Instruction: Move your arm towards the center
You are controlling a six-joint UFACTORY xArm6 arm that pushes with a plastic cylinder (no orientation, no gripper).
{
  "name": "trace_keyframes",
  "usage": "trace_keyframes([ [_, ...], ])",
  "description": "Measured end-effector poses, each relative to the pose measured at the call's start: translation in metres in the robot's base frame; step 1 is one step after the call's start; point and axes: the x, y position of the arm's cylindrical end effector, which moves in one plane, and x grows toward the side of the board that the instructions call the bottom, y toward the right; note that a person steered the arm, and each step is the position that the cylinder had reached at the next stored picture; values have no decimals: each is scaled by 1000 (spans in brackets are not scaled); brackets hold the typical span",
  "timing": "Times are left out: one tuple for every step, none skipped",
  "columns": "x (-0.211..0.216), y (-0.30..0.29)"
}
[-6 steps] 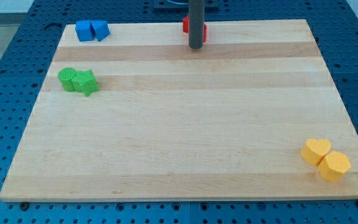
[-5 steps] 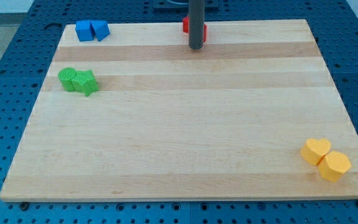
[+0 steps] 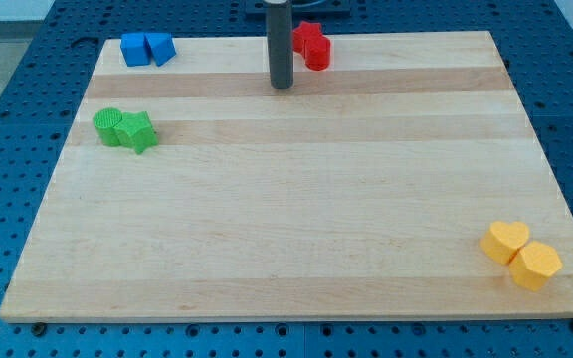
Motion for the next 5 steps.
trace_keyframes([
  [4, -3],
  [4, -3],
  [16, -2],
  [28, -2],
  [37, -2],
])
